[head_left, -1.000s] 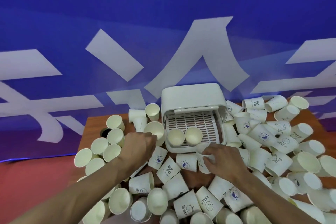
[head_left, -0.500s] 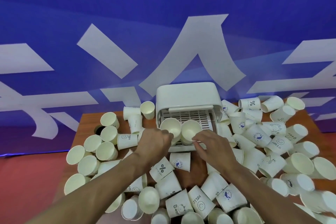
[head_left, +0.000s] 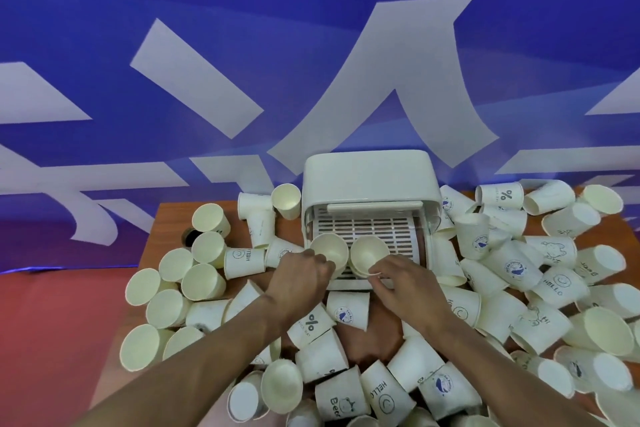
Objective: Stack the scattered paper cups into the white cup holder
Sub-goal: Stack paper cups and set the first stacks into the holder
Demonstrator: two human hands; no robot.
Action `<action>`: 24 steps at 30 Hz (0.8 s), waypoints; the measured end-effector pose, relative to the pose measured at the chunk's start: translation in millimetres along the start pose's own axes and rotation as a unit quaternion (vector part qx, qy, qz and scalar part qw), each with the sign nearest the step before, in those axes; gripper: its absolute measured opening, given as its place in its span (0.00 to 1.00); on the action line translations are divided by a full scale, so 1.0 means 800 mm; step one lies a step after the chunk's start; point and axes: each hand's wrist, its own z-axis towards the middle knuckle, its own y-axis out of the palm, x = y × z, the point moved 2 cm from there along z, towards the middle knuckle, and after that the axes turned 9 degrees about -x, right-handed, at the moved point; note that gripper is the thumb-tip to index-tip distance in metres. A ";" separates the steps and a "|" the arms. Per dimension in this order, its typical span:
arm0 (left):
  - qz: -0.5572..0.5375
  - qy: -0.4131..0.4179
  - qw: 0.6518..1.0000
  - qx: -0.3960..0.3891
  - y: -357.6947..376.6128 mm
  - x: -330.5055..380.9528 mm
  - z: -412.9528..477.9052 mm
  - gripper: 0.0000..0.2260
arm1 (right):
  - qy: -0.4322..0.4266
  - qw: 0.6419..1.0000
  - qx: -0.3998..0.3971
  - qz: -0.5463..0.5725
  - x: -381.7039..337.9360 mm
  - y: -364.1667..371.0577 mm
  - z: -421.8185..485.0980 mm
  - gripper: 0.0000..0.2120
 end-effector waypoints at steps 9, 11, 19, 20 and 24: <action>-0.012 0.003 1.000 -0.022 0.035 -0.001 0.022 0.07 | 0.029 0.996 -0.087 -0.008 0.007 0.017 0.015 0.06; -0.014 0.001 0.999 -0.035 0.041 -0.003 0.027 0.08 | 0.036 0.994 -0.106 -0.009 0.007 0.022 0.016 0.07; 0.000 -0.016 0.996 -0.085 0.051 -0.006 0.043 0.12 | 0.072 0.989 -0.124 -0.019 0.002 0.035 0.021 0.12; 0.007 -0.015 0.996 -0.086 0.049 -0.006 0.044 0.13 | 0.076 0.990 -0.120 -0.017 0.002 0.036 0.022 0.12; 0.017 -0.010 0.996 -0.089 0.045 -0.004 0.049 0.13 | 0.092 0.989 -0.112 -0.024 0.001 0.036 0.022 0.12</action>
